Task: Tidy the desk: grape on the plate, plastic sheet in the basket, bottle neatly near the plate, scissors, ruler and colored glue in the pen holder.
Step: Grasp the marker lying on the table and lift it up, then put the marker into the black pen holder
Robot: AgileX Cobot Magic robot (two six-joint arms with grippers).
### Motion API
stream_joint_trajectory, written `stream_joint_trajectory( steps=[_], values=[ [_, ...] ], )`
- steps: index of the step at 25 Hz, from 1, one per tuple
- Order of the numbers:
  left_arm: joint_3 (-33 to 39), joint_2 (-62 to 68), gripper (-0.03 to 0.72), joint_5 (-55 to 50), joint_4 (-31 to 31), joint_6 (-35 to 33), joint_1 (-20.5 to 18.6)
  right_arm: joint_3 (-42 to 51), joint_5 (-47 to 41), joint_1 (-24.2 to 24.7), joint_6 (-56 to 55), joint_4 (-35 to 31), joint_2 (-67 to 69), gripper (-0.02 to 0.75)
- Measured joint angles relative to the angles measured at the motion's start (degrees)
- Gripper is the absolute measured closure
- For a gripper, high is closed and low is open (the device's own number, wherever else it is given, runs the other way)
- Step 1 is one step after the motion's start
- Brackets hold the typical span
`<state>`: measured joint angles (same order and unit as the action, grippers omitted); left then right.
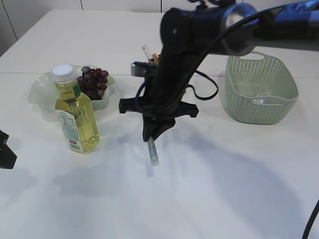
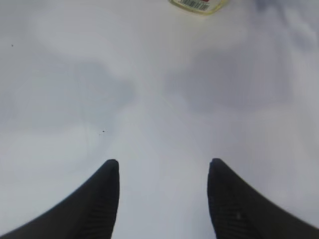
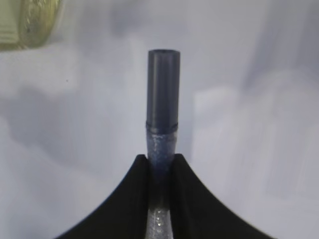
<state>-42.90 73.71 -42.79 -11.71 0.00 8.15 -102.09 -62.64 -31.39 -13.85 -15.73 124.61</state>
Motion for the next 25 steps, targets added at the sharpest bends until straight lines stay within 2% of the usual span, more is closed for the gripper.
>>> stream_joint_trajectory(
  steps=[5, 8, 13, 16, 19, 25],
  values=[
    [0.0, 0.0, 0.273, -0.3, -0.7, 0.0, 0.0, 0.0, 0.6, 9.3, 15.1, -12.6, -0.6, 0.629],
    [0.0, 0.0, 0.273, -1.4, -0.8, 0.0, 0.0, 0.0, 0.9, 13.7, 29.5, -23.9, -0.7, 0.629],
    [0.0, 0.0, 0.273, -1.6, -0.8, 0.0, 0.0, 0.0, 4.4, 17.9, 50.4, -44.2, -0.8, 0.629],
    [0.0, 0.0, 0.273, -1.8, -0.8, 0.0, 0.0, 0.0, 9.5, 19.0, 59.6, -52.2, -0.9, 0.629],
    [0.0, 0.0, 0.273, -2.5, -0.8, 0.0, 0.0, 0.0, 15.1, 19.6, 68.7, -57.1, -0.9, 0.629],
    [0.0, 0.0, 0.273, -3.0, -0.9, 0.0, 0.0, -4.2, 22.0, 19.8, 81.8, -59.8, 0.3, 0.63]
  ],
)
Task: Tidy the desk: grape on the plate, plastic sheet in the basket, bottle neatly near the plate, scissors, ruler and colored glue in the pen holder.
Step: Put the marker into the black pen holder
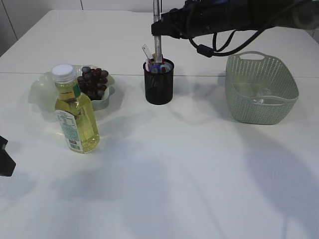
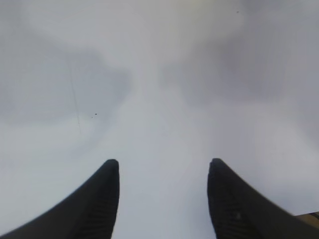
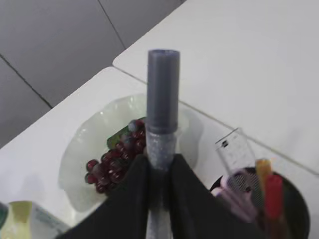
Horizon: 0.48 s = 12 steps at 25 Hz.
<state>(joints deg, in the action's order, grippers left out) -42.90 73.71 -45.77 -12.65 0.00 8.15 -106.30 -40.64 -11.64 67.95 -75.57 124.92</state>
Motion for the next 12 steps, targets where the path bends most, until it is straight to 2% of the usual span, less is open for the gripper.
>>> stream_joint_trajectory(
  steps=[7, 12],
  values=[
    [0.0, 0.0, 0.273, 0.7, 0.0, 0.0, 0.0, -9.4, 5.1, 0.0, 9.7, -1.1, 6.5, 0.63],
    [0.0, 0.0, 0.273, 1.6, 0.1, 0.0, 0.0, -13.2, 7.7, 0.0, 16.7, -6.6, 10.5, 0.63]
  ],
)
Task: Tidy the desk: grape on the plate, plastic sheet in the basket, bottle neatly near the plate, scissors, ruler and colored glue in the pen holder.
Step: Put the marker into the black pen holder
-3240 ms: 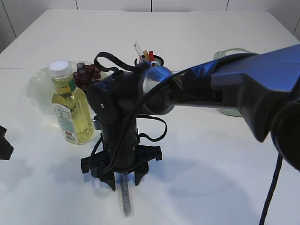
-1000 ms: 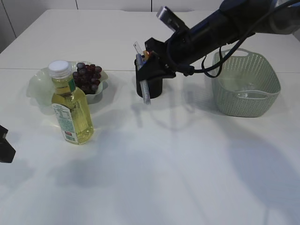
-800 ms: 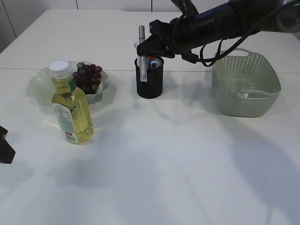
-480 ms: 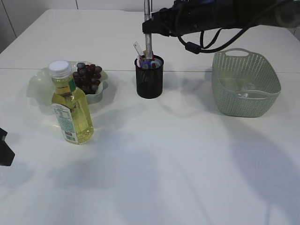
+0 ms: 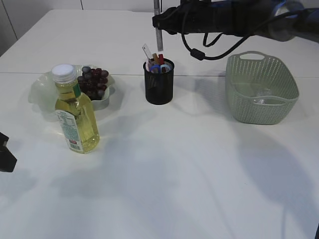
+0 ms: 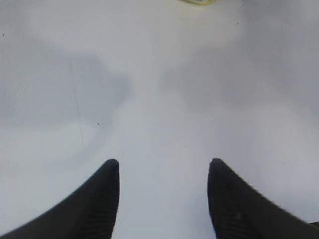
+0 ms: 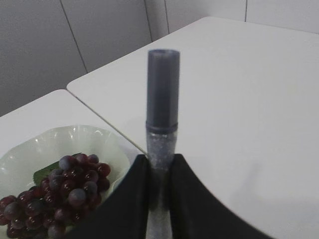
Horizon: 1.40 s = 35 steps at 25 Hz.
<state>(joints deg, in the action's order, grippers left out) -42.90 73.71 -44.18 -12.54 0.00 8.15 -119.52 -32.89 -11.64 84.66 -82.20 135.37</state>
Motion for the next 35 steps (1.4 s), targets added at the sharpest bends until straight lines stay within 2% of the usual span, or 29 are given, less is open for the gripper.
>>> stream_joint_trajectory(
  steps=[4, 12, 14, 18, 21, 23, 26, 28, 32, 35],
  values=[
    [0.0, 0.0, 0.273, 0.1, 0.5, 0.0, 0.0, -0.3, 1.4, 0.0, 5.5, -5.4, 2.5, 0.63],
    [0.0, 0.0, 0.273, 0.2, 0.9, 0.0, 0.0, -0.3, 1.9, 0.0, 7.4, -7.0, 4.3, 0.607],
    [0.0, 0.0, 0.273, 0.2, 0.9, 0.0, 0.0, -0.3, 1.1, 0.0, 7.4, -7.0, 4.4, 0.535],
    [0.0, 0.0, 0.273, 0.2, 0.9, 0.0, 0.0, -0.3, -0.8, 0.0, 7.4, -7.2, 4.4, 0.334],
    [0.0, 0.0, 0.273, 0.2, 1.0, 0.0, 0.0, -0.3, -0.9, 0.1, 5.8, -7.2, 4.4, 0.286],
    [0.0, 0.0, 0.273, 0.1, 1.0, 0.0, 0.0, -0.3, -0.6, 0.1, 0.5, -4.7, 3.8, 0.278],
    [0.0, 0.0, 0.273, -0.2, 1.0, 0.0, 0.0, -0.3, -0.7, 0.3, -13.7, 8.7, 1.0, 0.276],
    [0.0, 0.0, 0.273, -0.2, 1.0, 0.0, 0.0, -0.3, -2.8, 0.3, -26.1, 22.1, -1.8, 0.275],
    [0.0, 0.0, 0.273, -0.4, 1.0, 0.0, 0.0, -0.3, -12.2, 0.1, -53.0, 48.5, -8.4, 0.276],
    [0.0, 0.0, 0.273, -0.4, 1.0, 0.0, 0.0, -0.3, -20.1, -0.5, -67.2, 64.2, -13.2, 0.297]
  ],
)
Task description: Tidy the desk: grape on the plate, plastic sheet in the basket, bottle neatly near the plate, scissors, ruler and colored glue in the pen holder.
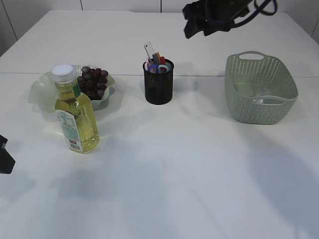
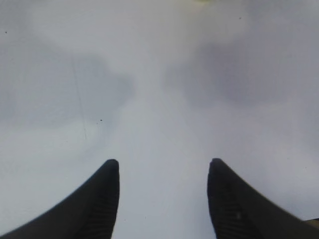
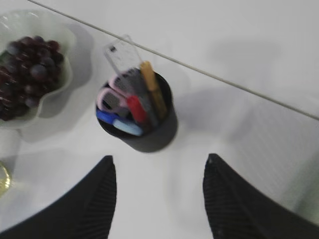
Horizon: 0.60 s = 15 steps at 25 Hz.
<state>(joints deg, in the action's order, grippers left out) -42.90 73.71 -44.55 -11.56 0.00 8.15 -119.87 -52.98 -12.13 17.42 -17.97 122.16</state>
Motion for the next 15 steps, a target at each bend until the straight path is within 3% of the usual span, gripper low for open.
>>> stream_joint_trajectory(
  steps=[8, 15],
  values=[
    [0.0, 0.0, 0.273, 0.0, -0.1, 0.0, 0.0, 0.3, -17.4, -0.2, -17.4, 21.8, -8.8, 0.313],
    [0.0, -6.8, 0.273, -1.9, 1.9, 0.0, 0.0, 11.7, -18.5, -0.2, -19.9, 26.0, -20.9, 0.314]
  ],
)
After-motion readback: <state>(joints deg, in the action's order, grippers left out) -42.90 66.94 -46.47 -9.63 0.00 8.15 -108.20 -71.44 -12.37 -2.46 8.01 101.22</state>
